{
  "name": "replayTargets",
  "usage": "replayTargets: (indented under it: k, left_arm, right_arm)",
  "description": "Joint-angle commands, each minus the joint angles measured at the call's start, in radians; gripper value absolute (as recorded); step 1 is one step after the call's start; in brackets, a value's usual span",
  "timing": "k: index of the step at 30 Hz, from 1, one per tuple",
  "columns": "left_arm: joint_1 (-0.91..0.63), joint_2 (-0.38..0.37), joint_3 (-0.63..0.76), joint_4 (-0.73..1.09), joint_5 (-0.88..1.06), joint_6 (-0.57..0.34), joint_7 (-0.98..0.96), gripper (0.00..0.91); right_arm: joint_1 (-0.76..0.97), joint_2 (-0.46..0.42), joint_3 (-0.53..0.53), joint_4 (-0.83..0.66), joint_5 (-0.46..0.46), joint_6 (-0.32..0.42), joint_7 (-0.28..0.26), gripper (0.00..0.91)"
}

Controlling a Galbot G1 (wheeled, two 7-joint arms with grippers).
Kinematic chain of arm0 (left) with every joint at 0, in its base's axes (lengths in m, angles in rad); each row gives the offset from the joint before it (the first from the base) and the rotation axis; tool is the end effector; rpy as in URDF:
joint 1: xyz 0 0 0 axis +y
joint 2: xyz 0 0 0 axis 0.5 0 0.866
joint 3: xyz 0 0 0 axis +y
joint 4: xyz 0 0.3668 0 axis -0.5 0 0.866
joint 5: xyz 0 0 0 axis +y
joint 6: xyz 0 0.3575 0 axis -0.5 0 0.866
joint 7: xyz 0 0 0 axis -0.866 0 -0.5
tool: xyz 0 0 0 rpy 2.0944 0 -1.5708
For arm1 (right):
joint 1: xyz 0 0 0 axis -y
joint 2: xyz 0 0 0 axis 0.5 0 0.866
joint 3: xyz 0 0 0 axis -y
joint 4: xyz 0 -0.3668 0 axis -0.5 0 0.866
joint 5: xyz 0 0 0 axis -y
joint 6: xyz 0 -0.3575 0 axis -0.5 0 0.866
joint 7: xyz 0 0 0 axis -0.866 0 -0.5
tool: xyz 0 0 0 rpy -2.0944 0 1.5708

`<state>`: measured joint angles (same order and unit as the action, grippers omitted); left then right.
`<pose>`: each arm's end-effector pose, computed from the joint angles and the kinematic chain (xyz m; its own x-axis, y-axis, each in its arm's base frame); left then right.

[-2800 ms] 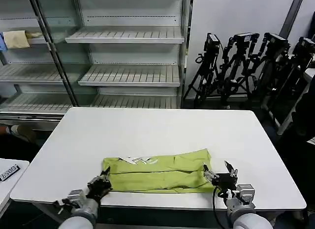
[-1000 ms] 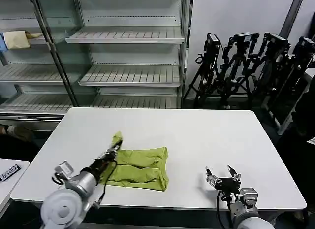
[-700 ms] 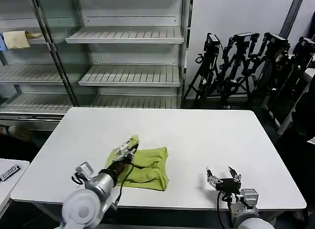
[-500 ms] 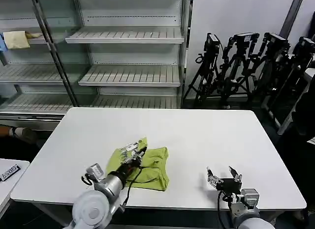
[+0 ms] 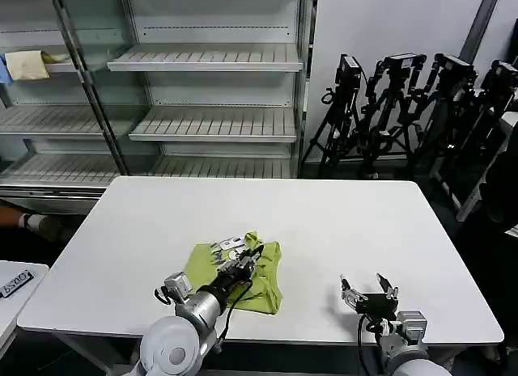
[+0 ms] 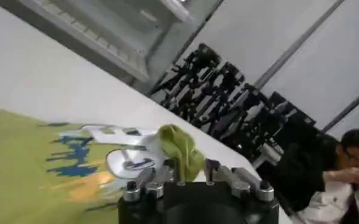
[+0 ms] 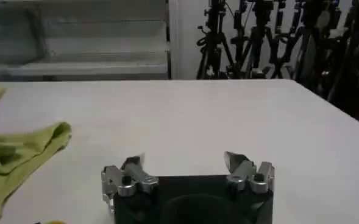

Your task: Fold and organize the clothes.

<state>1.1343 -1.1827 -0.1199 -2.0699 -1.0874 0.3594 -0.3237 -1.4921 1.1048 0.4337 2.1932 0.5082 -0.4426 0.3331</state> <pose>0.2677 -0.0401 -0.2520 -0.8337 0.5005 0.2333 0.2647 0.7330 -0.6266 0.1952 -0.0479 -0.2628 -0.9308 -0.0372 0.3637 -0.0347 0.9993 0.0134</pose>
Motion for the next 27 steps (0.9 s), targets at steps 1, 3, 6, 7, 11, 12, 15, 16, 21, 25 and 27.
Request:
replayTargets:
  k: [1, 3, 6, 7, 11, 12, 15, 16, 21, 25, 27]
  left_arm:
    - [0.014, 0.002, -0.01, -0.04, -0.02, -0.027, 0.038, 0.907]
    - [0.032, 0.014, -0.042, -0.067, -0.044, -0.028, 0.038, 0.907]
    - [0.065, 0.047, -0.111, -0.094, -0.048, -0.028, 0.032, 0.907]
    - [0.076, 0.059, -0.137, -0.099, -0.044, -0.03, 0.029, 0.907]
    - [0.12, 0.126, -0.232, -0.097, 0.044, -0.028, 0.023, 0.907]
    - [0.127, 0.138, -0.249, -0.091, 0.069, -0.027, 0.021, 0.907]
    - [0.151, 0.179, -0.283, -0.054, 0.157, -0.04, 0.021, 0.907]
    - [0.155, 0.183, -0.289, -0.036, 0.182, -0.041, 0.024, 0.907]
    - [0.149, 0.183, -0.29, 0.036, 0.184, -0.044, 0.04, 0.907]
    - [0.141, 0.16, -0.257, 0.082, 0.183, -0.043, 0.054, 0.907]
    - [0.132, 0.132, -0.238, 0.113, 0.176, -0.041, 0.06, 0.907]
  right_arm:
    - [0.001, -0.001, -0.003, 0.002, -0.001, 0.0, 0.0, 0.907]
    - [0.001, -0.003, -0.004, 0.003, 0.0, 0.0, -0.001, 0.907]
    - [0.003, -0.006, -0.005, 0.004, 0.0, 0.001, -0.002, 0.907]
    - [0.005, -0.007, -0.006, 0.002, 0.001, 0.002, -0.003, 0.907]
    - [0.017, -0.007, -0.016, -0.003, 0.001, 0.002, -0.004, 0.907]
    - [0.02, -0.006, -0.019, -0.003, 0.001, 0.003, -0.004, 0.907]
    - [0.03, -0.003, -0.027, -0.005, 0.001, 0.002, -0.004, 0.907]
    - [0.032, -0.002, -0.028, -0.005, 0.0, 0.002, -0.003, 0.907]
    - [0.033, 0.001, -0.031, -0.007, -0.002, 0.002, -0.003, 0.907]
    - [0.026, 0.003, -0.028, 0.0, -0.007, 0.001, -0.001, 0.907]
    - [0.023, 0.003, -0.025, 0.003, -0.008, 0.0, -0.001, 0.907]
